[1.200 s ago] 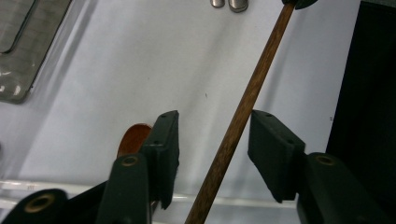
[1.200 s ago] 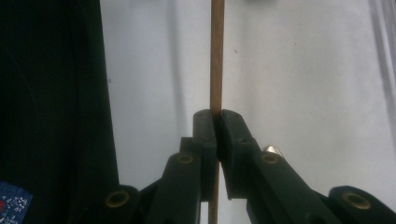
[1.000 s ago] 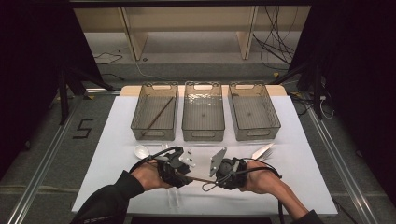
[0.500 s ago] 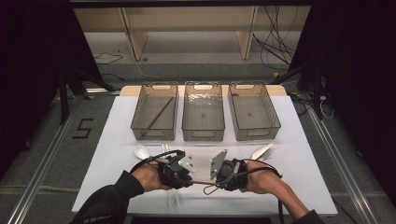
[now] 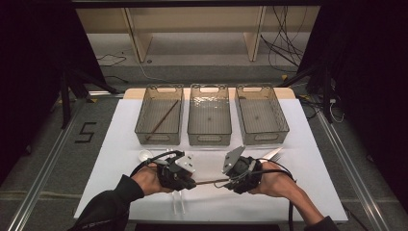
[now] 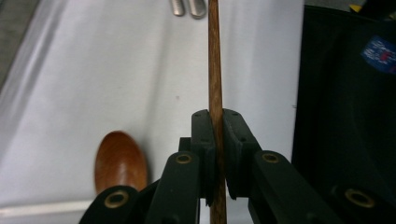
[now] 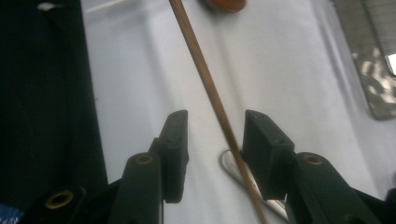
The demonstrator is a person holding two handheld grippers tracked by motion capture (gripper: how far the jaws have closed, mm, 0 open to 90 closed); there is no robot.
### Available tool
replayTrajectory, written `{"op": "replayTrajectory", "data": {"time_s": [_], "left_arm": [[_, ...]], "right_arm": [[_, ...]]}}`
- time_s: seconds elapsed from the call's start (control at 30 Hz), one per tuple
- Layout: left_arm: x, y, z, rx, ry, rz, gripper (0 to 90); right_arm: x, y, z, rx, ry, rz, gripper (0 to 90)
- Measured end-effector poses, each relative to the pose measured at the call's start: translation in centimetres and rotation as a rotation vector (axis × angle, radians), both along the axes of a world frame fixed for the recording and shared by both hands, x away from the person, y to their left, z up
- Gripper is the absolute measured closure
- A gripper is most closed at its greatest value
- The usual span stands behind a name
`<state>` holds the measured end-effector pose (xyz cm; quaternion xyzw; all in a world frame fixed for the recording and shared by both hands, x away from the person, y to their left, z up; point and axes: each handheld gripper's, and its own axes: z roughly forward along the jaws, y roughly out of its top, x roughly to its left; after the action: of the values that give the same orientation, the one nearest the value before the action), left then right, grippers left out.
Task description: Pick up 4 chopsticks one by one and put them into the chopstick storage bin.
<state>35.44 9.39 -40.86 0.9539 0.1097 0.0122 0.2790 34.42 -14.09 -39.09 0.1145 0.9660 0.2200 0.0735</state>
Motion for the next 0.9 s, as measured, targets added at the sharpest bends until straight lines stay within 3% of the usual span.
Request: {"op": "replayTrajectory", "data": {"time_s": [0.17, 0.33, 0.6, 0.73, 0.9], "left_arm": [[0.7, 0.8, 0.2, 0.000, -0.018, 0.090, 83.8], [1.3, 1.7, 0.8, -0.025, -0.042, 0.184, 83.7], [2.0, 3.5, 1.9, -0.067, -0.088, 0.320, 83.7], [2.6, 4.5, 2.1, -0.102, -0.089, 0.402, 83.7], [3.3, 5.9, 2.6, -0.131, -0.097, 0.466, 83.7]], "right_arm": [[-0.1, -0.5, 0.4, 0.054, -0.035, -0.075, 46.7], [0.1, -1.4, 0.8, 0.141, -0.071, -0.153, 42.5], [-0.2, -2.5, 0.1, 0.204, -0.067, -0.263, 36.6], [-0.5, -3.0, -0.6, 0.239, -0.072, -0.314, 34.9], [-0.7, -3.4, -0.8, 0.265, -0.068, -0.346, 32.9]]}}
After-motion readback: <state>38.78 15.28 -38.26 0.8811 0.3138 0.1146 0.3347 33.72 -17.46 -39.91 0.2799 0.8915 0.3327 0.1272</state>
